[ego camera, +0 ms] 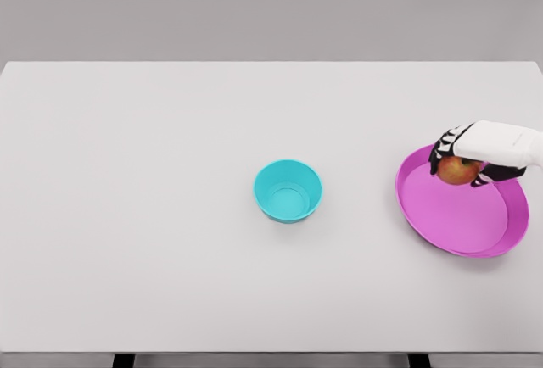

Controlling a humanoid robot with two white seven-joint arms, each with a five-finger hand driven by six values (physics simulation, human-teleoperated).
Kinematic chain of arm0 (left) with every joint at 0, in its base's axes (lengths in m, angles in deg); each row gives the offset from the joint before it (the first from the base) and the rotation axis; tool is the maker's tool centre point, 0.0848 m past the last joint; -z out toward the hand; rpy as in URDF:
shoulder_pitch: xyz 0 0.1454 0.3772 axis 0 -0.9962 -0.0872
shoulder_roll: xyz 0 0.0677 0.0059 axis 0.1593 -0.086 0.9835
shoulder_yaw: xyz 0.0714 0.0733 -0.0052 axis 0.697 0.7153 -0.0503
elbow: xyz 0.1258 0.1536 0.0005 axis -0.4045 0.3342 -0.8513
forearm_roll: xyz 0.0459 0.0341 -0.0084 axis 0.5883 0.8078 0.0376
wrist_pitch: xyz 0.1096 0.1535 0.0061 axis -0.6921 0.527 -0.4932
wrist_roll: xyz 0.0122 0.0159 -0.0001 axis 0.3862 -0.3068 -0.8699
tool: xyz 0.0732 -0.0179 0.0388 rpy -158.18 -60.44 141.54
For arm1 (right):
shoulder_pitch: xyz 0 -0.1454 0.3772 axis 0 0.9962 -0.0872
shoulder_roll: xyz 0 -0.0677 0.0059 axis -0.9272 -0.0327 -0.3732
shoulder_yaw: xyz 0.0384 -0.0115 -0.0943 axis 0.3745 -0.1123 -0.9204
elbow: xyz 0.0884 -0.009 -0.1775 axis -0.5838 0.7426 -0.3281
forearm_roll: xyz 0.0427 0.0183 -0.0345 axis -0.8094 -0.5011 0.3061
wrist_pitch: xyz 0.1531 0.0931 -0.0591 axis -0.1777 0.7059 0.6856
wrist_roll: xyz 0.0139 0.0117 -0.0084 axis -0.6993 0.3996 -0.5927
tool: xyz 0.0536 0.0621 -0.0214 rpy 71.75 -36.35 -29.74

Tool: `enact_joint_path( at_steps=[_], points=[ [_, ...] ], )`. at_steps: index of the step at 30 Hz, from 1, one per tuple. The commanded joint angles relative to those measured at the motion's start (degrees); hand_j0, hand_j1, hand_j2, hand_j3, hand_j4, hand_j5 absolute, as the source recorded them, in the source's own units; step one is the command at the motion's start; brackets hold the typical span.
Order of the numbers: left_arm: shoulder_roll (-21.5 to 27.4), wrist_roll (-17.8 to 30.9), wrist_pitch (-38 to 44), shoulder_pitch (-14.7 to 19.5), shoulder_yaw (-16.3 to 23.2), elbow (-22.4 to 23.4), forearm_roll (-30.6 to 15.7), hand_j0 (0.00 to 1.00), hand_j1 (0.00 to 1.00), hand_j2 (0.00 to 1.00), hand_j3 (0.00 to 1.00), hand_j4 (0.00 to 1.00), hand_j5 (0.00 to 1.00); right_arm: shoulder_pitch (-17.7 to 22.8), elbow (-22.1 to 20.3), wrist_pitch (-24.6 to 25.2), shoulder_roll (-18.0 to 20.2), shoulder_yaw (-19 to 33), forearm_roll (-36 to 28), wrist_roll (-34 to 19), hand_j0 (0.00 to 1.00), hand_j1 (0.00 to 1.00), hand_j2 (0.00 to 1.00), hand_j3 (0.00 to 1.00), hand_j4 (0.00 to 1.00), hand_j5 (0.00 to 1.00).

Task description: Put the apple from the pink plate into the blue bowl with your right arm

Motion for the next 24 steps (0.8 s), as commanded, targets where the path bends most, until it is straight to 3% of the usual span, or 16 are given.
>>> enact_joint_path(
  at_steps=[1,14,20,24],
  points=[
    [0.00,0.01,0.00,0.00,-0.01,-0.01,0.00,1.00,1.00,1.00,1.00,1.00,1.00,-0.18,-1.78,0.14,-0.22,0.02,-0.38,0.03,0.54,0.54,0.54,0.54,0.54,0.54],
    [0.00,0.01,0.00,0.00,-0.01,-0.01,0.00,1.00,1.00,1.00,1.00,1.00,1.00,-2.73,-7.24,0.14,-9.62,-0.68,-0.38,0.03,0.54,0.54,0.54,0.54,0.54,0.54],
    [0.00,0.01,0.00,0.00,-0.01,-0.01,0.00,1.00,1.00,1.00,1.00,1.00,1.00,-2.73,-7.33,0.14,-15.16,-0.86,0.23,-0.06,0.54,0.54,0.54,0.54,0.54,0.54],
    [0.00,0.01,0.00,0.00,-0.01,-0.01,0.00,1.00,1.00,1.00,1.00,1.00,1.00,-3.08,-7.42,0.14,-16.65,-1.91,0.41,-0.15,0.54,0.54,0.54,0.54,0.54,0.54]
  ],
)
